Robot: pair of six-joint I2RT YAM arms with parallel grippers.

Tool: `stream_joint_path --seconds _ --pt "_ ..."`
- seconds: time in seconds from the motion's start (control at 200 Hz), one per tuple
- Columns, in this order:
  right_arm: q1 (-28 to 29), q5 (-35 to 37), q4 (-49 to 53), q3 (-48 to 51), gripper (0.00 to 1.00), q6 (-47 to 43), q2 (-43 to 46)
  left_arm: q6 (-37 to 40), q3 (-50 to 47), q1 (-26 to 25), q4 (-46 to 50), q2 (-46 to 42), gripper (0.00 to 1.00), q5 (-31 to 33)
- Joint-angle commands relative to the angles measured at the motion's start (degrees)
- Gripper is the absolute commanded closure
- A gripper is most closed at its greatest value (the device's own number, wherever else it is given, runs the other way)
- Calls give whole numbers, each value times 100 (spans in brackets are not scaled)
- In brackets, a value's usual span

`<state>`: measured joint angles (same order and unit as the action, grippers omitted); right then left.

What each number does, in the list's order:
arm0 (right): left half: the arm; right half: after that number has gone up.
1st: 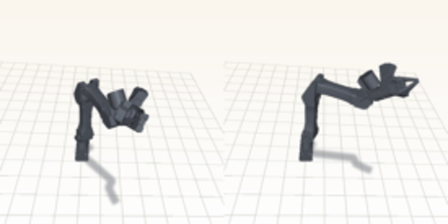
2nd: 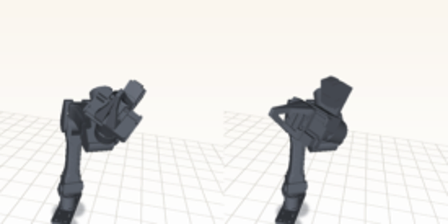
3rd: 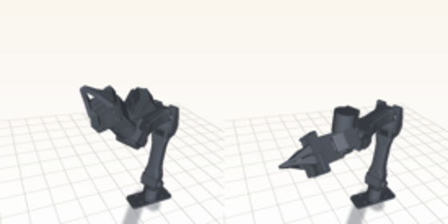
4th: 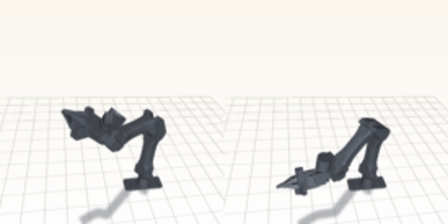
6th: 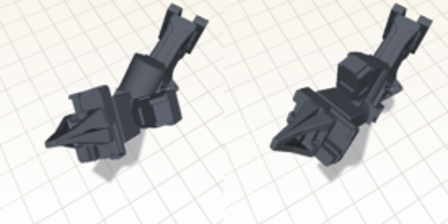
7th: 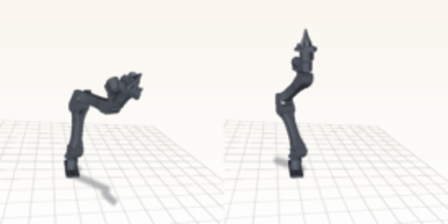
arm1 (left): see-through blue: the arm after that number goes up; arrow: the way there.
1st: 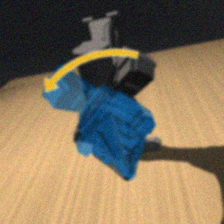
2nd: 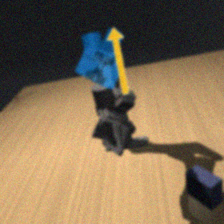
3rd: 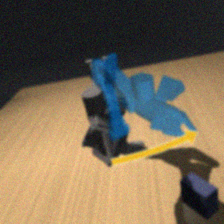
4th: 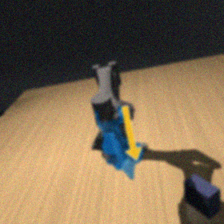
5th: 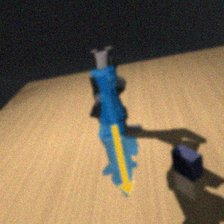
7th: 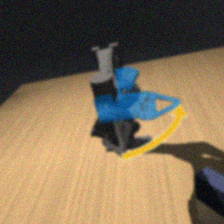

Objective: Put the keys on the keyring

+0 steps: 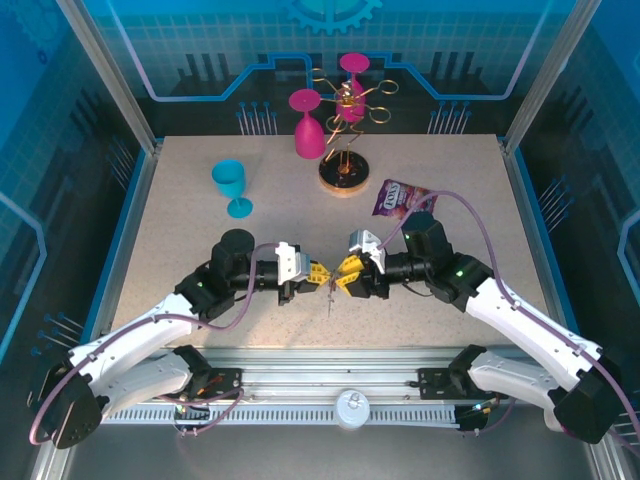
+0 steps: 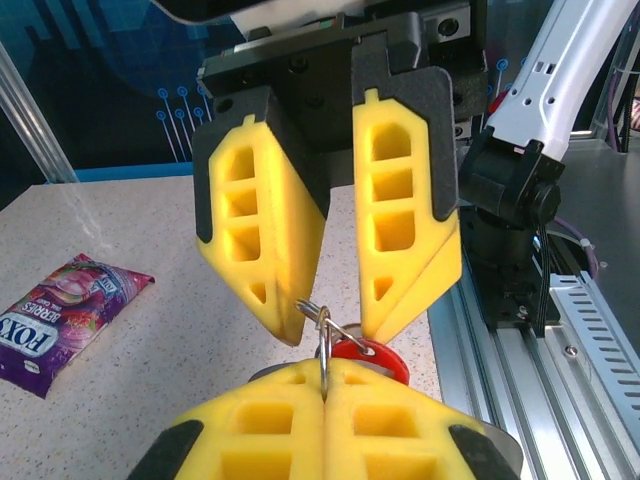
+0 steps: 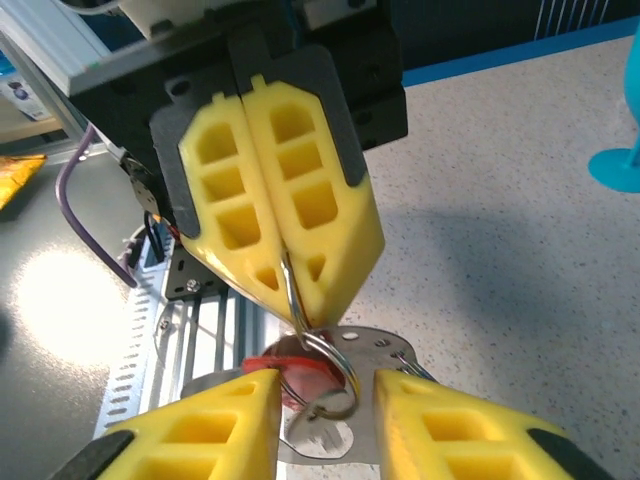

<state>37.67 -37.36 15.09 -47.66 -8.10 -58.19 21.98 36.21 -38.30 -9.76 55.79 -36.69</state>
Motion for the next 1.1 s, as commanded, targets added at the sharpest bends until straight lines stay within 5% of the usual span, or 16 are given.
stream_joint_path --seconds 0.0,0.165,0.33,0.53,0.75,1.096 --pt "-95 -304 -222 -33 78 74 -14 66 -17 -11 -224 -92 100 -242" --pt "-163 -241 -6 -24 94 -2 -19 45 -8 -11 -306 -147 100 -292" --pt "-157 -237 78 -26 97 27 -236 -163 -39 -38 -731 -156 100 -594" --pt "-76 -318 -109 -217 77 282 -398 -148 -27 -80 -878 -86 100 -652" --pt "-186 328 -687 313 55 65 457 -95 -155 -77 -916 -37 100 -183" --pt "-67 100 -1726 765 58 -254 581 -411 -258 -80 -1199 178 100 -181"
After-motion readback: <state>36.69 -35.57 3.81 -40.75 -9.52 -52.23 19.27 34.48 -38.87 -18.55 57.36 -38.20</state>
